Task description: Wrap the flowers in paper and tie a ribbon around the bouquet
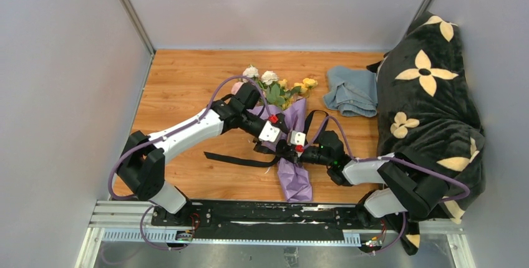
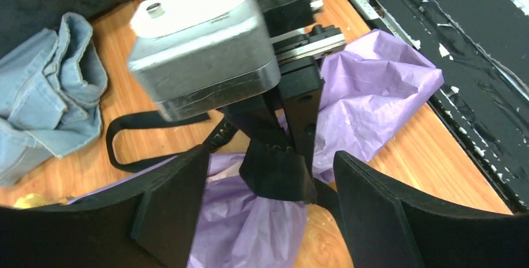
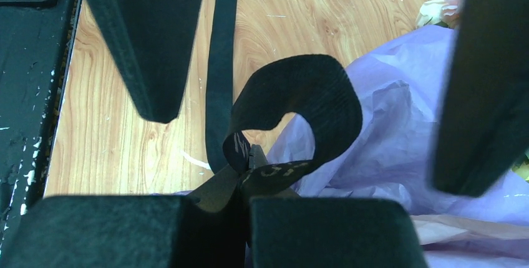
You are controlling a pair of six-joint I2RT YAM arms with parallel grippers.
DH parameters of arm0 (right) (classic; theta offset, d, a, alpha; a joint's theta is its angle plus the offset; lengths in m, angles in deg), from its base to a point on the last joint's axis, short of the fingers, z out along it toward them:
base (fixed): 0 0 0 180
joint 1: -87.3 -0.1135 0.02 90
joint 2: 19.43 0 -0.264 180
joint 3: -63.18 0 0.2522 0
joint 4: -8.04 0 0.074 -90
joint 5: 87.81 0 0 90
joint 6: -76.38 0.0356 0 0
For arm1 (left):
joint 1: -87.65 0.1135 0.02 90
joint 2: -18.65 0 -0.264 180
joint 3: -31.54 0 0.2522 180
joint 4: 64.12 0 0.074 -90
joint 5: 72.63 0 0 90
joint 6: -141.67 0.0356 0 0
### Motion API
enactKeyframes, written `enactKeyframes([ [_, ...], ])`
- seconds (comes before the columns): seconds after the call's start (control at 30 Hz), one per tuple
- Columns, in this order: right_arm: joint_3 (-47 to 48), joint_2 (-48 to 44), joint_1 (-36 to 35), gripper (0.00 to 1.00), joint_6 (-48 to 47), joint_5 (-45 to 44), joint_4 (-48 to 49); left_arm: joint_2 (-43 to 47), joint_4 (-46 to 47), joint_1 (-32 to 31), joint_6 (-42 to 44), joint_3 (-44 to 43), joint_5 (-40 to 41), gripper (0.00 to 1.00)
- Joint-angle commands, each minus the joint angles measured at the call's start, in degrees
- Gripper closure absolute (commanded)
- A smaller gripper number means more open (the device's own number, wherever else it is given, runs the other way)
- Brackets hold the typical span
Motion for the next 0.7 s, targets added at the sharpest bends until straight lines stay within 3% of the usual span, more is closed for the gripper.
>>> enactKeyframes([
  [0.0, 0.44, -1.42, 0.31, 1.0, -2.02, -0.11, -0.65, -0.83, -6.51, -1.9, 7.87, -0.69, -1.31, 0.24],
  [0.07, 0.38, -1.65, 0.3, 1.0, -1.88, -0.05, -0.58, -0.6, -8.49, -2.07, 10.74, -0.34, 0.31, 0.4],
  [0.27, 0.16, -1.39, 0.36, 1.0, -1.38, -0.28, 0.47, -0.37, -9.14, -2.32, 12.44, -1.41, 1.34, 0.72],
  [0.33, 0.04, -1.67, 0.4, 1.0, -1.12, -0.71, 0.4, 0.2, -9.06, -2.51, 12.56, -0.88, 1.56, 0.95],
  [0.37, -0.05, -1.96, 0.43, 1.0, -0.8, -1.24, 0.27, 0.6, -8.87, -2.51, 12.31, -0.6, 1.95, 1.0],
  [0.43, 0.07, -3.25, 0.52, 0.95, 0.75, -3.32, -0.92, 1.72, -6.05, -2.51, 8.69, 0.29, 3.57, 1.0],
  [0.53, 0.9, -9.62, 0.74, 0.63, 5.83, -6.66, -8.32, 4.2, 6.26, -2.51, -4.67, 3.51, 8.42, 1.0],
  [0.67, 3.65, -25.87, 0.74, 0.48, 10.94, -11.99, -32.24, 5.98, 17.24, -2.23, -12.97, 7.56, 14.87, 1.0],
])
